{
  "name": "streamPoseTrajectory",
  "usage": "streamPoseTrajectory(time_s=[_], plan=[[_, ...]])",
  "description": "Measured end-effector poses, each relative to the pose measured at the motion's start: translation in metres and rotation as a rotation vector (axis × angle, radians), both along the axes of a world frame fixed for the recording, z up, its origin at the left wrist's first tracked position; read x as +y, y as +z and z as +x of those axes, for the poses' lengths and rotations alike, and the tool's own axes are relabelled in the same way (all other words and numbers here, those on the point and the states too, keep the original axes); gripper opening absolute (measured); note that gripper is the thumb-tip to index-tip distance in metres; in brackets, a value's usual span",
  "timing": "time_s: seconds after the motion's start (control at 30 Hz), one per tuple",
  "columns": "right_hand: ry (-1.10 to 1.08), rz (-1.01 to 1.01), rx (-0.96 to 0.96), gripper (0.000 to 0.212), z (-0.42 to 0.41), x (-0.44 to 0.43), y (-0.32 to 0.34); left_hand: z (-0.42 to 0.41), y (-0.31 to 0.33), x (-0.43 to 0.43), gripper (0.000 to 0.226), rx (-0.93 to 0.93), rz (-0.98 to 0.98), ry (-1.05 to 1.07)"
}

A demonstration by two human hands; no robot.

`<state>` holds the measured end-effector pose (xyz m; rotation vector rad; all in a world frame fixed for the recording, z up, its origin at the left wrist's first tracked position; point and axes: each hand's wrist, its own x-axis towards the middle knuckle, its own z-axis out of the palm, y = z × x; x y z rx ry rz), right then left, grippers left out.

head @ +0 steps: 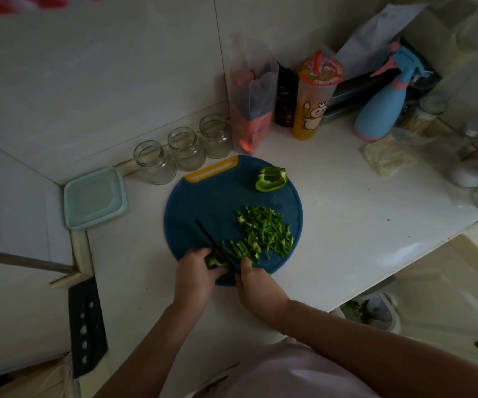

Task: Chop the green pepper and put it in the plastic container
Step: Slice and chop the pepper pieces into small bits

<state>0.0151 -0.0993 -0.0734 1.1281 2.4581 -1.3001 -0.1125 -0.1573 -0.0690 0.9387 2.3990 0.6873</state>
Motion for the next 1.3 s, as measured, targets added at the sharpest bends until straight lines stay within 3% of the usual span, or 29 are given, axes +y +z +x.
streamPoseTrajectory(time_s=[0.17,0.33,0.47,0.57,0.67,0.87,1.17,1.3], plan=[[0.039,-0.049,-0.021,0.006,-0.005,0.01,0.005,-0.005,0.002,0.002,0.028,-0.062,0.01,0.002],[0.085,-0.066,-0.039,0.02,-0.012,0.019,0.009,-0.008,0.005,0.004,0.023,-0.12,0.018,0.032],[0.085,-0.06,-0.074,0.02,-0.025,0.016,0.005,-0.007,0.011,0.005,0.043,-0.15,0.023,0.035],[0.02,-0.059,-0.088,0.02,-0.033,0.01,0.008,-0.006,0.012,0.005,0.025,-0.146,0.028,0.044],[-0.09,-0.087,-0.049,0.019,-0.031,0.004,0.012,-0.002,0.011,0.001,0.048,-0.147,0.042,0.075],[-0.152,-0.107,-0.018,0.02,-0.004,0.008,0.011,0.002,0.006,-0.013,0.056,-0.139,0.071,0.144],[-0.117,-0.075,0.051,0.011,0.006,0.001,0.011,0.008,0.005,-0.017,0.039,-0.191,0.127,0.204],[-0.073,-0.026,0.104,0.019,0.012,-0.007,0.013,0.012,0.004,-0.019,0.038,-0.119,0.162,0.203]])
